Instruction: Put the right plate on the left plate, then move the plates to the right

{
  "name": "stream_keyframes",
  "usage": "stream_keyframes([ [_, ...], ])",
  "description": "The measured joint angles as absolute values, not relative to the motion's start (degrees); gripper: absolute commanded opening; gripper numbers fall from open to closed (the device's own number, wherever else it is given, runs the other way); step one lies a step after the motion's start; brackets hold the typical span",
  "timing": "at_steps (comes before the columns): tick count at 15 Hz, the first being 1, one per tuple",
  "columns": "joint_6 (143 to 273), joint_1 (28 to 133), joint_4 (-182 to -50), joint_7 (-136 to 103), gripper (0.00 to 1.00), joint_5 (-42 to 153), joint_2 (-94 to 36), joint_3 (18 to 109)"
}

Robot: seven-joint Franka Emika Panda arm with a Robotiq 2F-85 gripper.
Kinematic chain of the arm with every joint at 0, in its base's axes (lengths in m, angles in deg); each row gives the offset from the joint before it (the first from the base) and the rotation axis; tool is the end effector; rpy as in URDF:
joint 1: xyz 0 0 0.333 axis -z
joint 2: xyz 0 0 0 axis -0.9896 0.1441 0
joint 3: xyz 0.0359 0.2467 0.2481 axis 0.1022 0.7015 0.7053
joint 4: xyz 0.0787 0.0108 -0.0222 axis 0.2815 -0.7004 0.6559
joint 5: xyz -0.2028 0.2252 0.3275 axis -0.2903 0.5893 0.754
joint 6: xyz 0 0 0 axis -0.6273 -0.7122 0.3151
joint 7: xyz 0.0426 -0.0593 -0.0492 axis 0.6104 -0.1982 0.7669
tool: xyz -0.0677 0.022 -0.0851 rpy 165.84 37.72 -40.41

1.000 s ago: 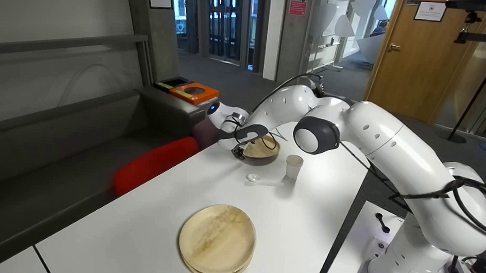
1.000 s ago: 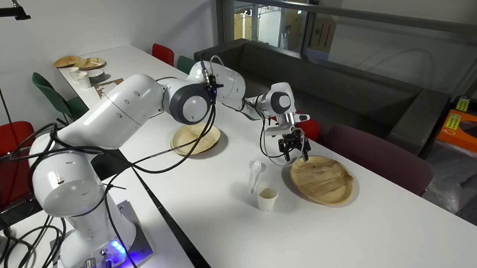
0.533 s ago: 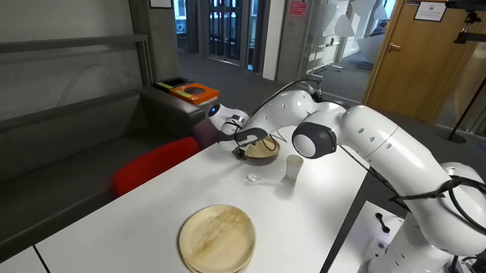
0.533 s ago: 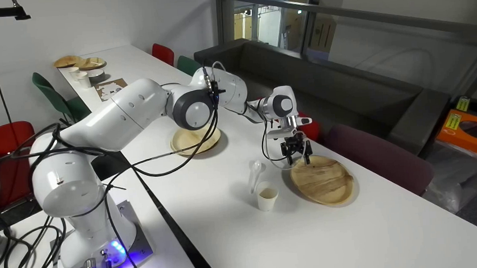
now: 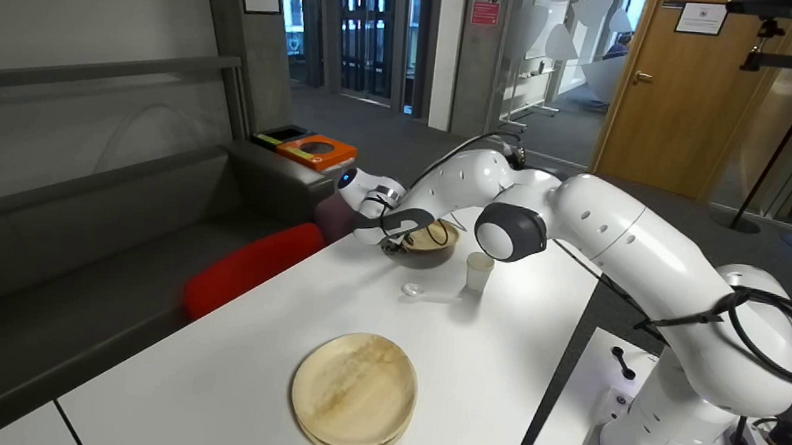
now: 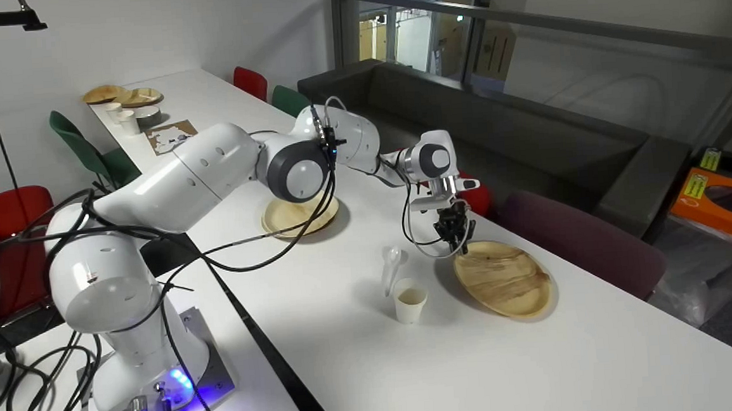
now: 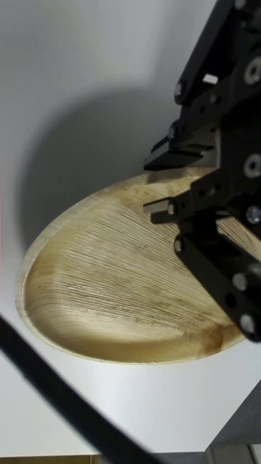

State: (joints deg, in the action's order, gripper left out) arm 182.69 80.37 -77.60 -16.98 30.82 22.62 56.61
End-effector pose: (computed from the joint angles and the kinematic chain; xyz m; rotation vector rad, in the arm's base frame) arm 0.8366 -0.1153 0.1251 2.5146 0.0653 -0.2780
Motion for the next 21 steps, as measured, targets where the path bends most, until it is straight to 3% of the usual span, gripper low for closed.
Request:
stream_keyframes([
  [13, 181.6, 80.1, -75.2, -16.2, 0.02, 31.3, 22.5, 56.6],
  [21, 193.4, 76.1, -88.7, -16.2, 0.02, 28.3, 11.4, 56.5],
])
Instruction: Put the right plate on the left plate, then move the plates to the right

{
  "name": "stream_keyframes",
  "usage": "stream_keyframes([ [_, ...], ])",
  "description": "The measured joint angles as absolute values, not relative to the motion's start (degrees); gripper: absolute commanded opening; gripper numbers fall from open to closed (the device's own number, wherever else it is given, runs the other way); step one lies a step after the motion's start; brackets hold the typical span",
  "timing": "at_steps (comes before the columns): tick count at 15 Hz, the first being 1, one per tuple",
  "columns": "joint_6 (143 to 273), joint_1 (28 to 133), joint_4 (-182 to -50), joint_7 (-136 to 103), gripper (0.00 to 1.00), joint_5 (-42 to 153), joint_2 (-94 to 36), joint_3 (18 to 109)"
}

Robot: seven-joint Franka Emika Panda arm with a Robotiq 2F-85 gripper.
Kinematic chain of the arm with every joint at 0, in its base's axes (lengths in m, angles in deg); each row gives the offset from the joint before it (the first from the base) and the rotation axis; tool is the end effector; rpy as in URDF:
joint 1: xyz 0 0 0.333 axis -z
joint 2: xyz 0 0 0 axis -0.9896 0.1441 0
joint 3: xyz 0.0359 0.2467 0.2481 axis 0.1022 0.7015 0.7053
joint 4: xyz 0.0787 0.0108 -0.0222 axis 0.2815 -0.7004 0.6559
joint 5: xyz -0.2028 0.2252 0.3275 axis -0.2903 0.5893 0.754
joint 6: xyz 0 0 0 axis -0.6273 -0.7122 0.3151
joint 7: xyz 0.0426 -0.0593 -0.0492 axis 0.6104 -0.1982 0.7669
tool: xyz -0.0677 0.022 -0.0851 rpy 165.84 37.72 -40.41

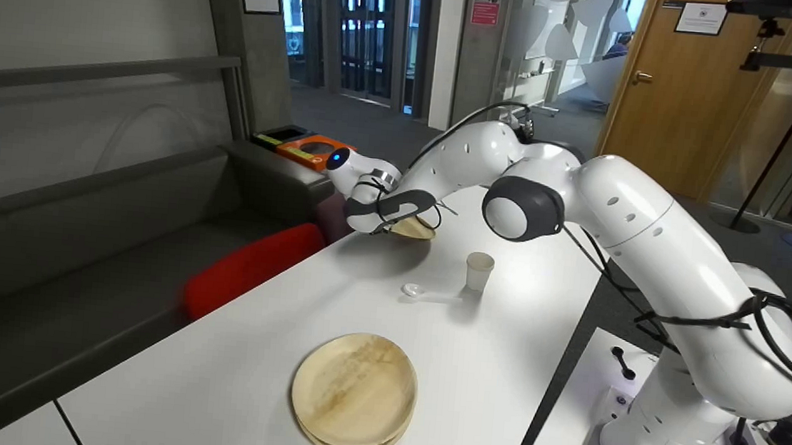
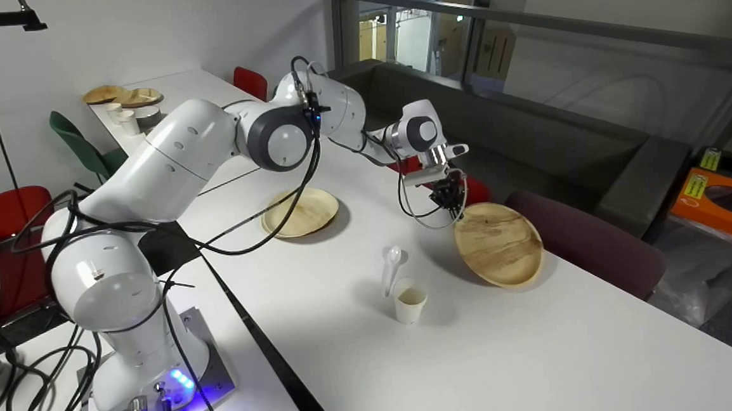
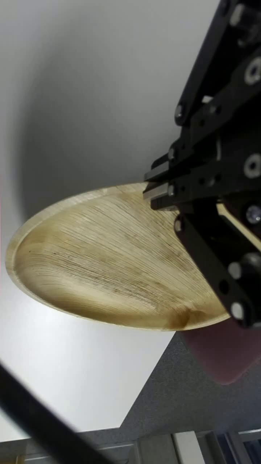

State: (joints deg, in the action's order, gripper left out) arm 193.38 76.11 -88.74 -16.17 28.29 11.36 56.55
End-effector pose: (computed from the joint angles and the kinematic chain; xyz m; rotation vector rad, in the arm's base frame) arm 0.8449 -0.0561 0.2053 2.5224 0.2346 -0.0272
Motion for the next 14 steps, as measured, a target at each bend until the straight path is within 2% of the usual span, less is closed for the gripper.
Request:
stream_keyframes([
  [14, 193.5, 69.9, -121.0, -20.8, 0.02, 26.4, -15.1, 58.3],
])
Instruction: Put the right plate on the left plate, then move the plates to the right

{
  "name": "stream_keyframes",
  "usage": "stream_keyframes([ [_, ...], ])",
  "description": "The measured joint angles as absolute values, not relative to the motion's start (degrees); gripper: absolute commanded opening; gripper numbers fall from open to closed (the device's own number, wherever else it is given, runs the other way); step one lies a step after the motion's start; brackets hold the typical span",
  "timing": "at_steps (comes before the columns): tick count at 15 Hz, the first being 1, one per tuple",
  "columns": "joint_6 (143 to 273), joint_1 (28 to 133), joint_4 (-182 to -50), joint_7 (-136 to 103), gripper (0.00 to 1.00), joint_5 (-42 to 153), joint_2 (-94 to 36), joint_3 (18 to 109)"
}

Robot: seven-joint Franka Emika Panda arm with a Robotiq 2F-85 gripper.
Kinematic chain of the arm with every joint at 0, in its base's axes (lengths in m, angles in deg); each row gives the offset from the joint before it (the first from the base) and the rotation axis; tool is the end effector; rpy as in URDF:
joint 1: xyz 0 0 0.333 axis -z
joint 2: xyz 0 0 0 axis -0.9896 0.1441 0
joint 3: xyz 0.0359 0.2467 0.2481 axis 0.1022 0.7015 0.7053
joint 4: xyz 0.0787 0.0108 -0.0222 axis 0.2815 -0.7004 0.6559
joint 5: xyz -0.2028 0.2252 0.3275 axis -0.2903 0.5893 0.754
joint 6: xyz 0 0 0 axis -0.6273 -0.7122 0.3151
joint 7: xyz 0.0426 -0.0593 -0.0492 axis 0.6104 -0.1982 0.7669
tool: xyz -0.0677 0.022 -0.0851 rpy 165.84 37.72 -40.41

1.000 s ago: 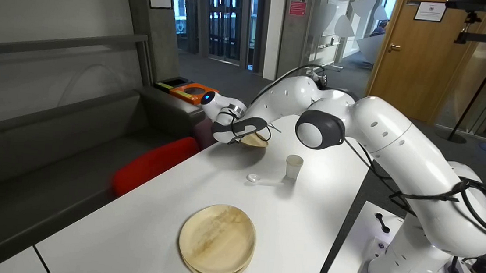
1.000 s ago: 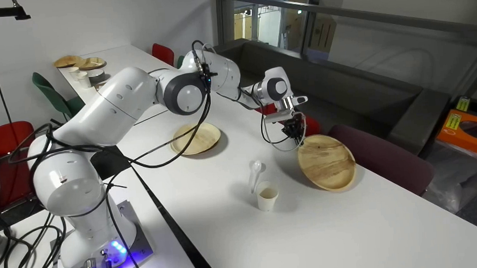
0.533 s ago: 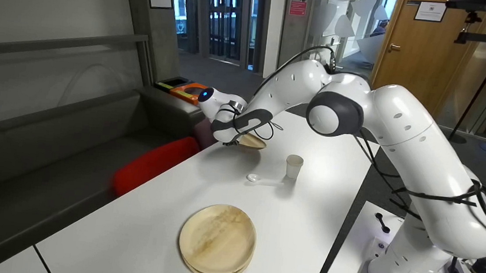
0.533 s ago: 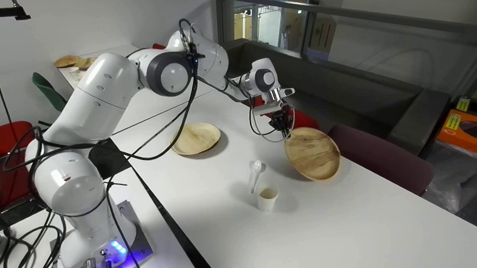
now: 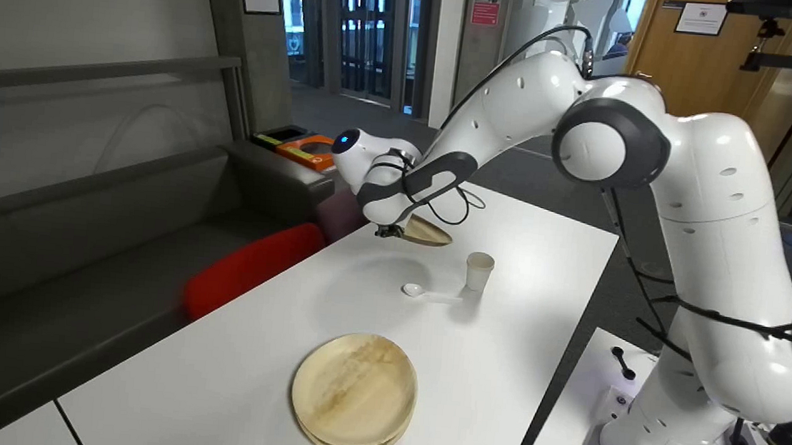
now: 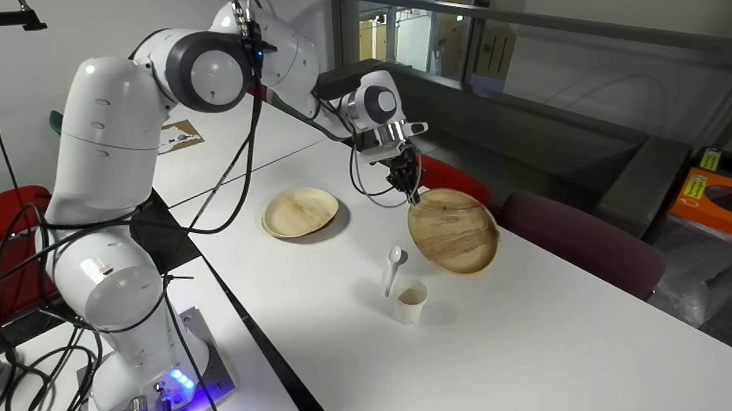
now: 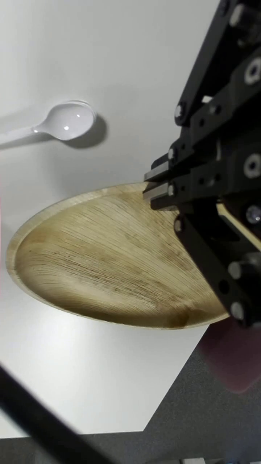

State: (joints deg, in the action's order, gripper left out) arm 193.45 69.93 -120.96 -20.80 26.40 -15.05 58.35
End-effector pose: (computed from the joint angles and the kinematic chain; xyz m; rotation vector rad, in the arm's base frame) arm 0.7250 0.0153 0.2871 2.5735 0.2804 -0.0953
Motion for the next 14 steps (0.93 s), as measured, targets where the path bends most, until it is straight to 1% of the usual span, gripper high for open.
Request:
stream_keyframes([
  [5, 189.1, 66.0, -134.2, -32.4, 0.02, 17.7, -26.7, 61.8],
  [9, 181.2, 62.6, -142.7, -41.3, 0.02, 12.9, -32.7, 69.6],
  [14, 169.5, 57.7, -147.5, -48.3, 0.02, 13.0, -34.2, 80.7],
])
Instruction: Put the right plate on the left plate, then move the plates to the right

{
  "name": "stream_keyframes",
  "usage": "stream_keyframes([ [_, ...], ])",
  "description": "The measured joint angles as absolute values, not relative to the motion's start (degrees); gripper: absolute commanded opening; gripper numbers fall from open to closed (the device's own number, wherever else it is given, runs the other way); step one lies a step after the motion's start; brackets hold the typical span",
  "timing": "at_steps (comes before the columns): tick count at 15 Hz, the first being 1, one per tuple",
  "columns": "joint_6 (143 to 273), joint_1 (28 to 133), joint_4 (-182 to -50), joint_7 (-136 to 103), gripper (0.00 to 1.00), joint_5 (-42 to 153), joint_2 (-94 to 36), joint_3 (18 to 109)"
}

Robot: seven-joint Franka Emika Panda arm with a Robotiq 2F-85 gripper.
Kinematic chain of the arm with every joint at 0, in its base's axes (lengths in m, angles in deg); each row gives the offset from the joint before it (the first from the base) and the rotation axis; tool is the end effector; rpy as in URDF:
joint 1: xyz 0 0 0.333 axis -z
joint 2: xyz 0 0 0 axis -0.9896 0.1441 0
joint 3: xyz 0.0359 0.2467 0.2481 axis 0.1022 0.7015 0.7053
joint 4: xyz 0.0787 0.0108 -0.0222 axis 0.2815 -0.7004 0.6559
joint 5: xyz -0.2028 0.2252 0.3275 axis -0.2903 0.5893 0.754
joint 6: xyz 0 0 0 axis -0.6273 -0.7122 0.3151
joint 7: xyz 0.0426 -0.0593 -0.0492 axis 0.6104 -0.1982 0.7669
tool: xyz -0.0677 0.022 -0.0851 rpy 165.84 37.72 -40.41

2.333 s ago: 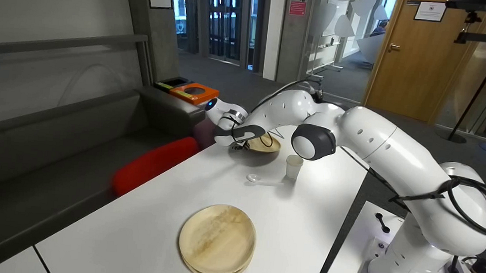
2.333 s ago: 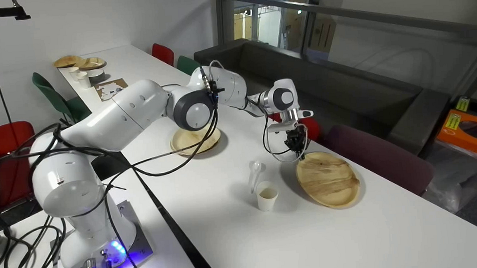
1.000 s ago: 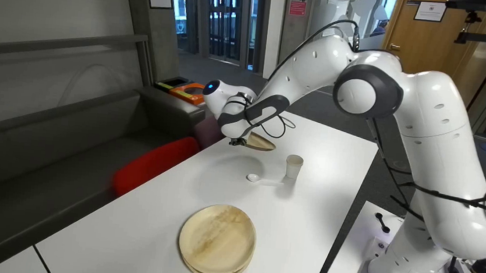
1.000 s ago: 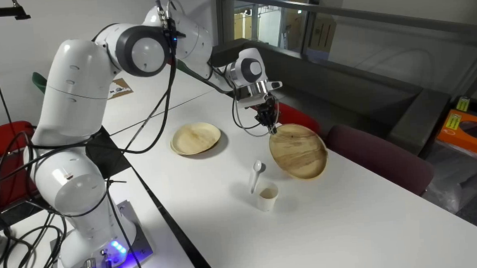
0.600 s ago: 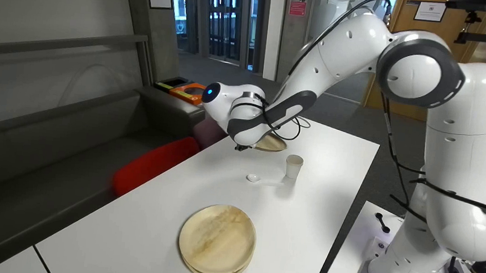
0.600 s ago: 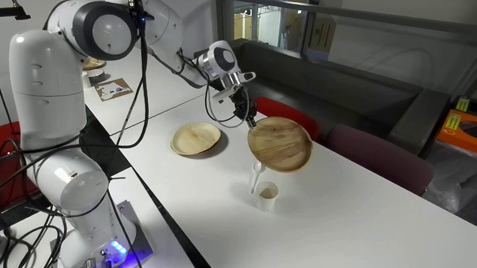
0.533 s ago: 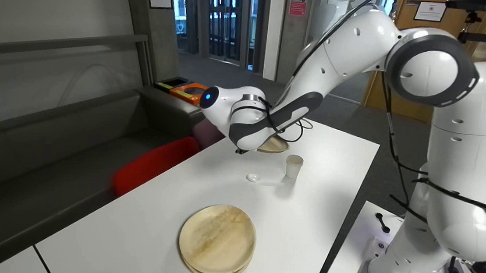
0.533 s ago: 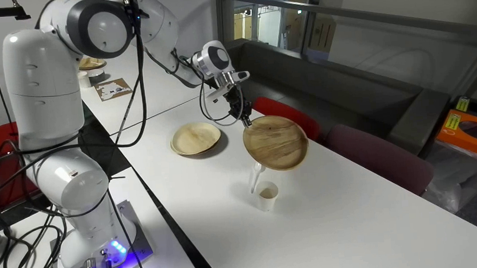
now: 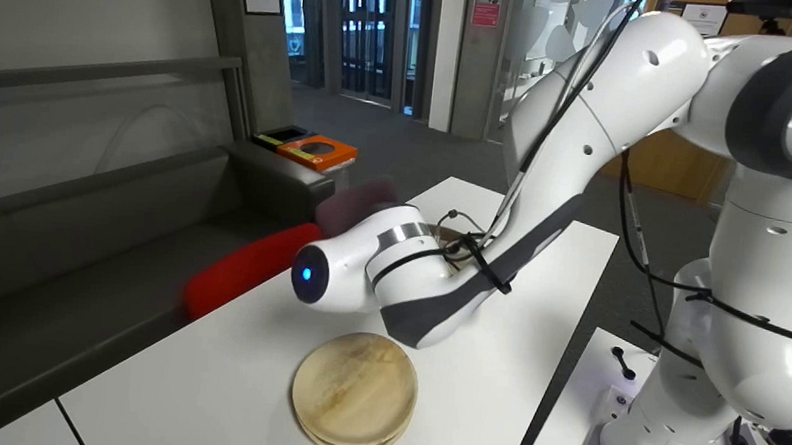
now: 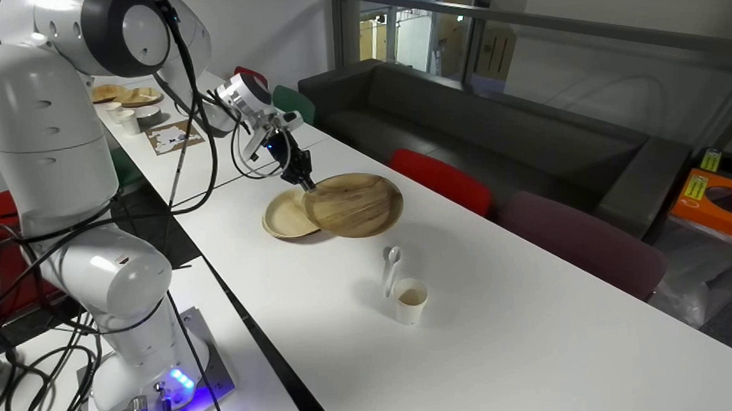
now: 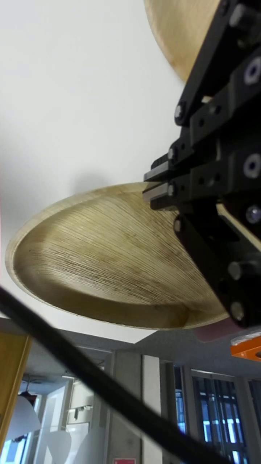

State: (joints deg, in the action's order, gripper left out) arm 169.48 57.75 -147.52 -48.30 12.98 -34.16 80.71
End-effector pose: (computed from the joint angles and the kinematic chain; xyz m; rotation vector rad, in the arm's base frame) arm 0.4726 0.2657 0.2913 2.1798 0.4275 -0.1143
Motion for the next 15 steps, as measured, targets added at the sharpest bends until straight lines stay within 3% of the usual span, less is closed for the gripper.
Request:
stream_keyframes([
  [9, 167.1, 55.8, -148.8, -44.2, 0.02, 12.0, -33.7, 86.5],
  [15, 177.5, 56.9, -151.6, -34.8, 0.02, 5.6, -33.3, 86.5],
])
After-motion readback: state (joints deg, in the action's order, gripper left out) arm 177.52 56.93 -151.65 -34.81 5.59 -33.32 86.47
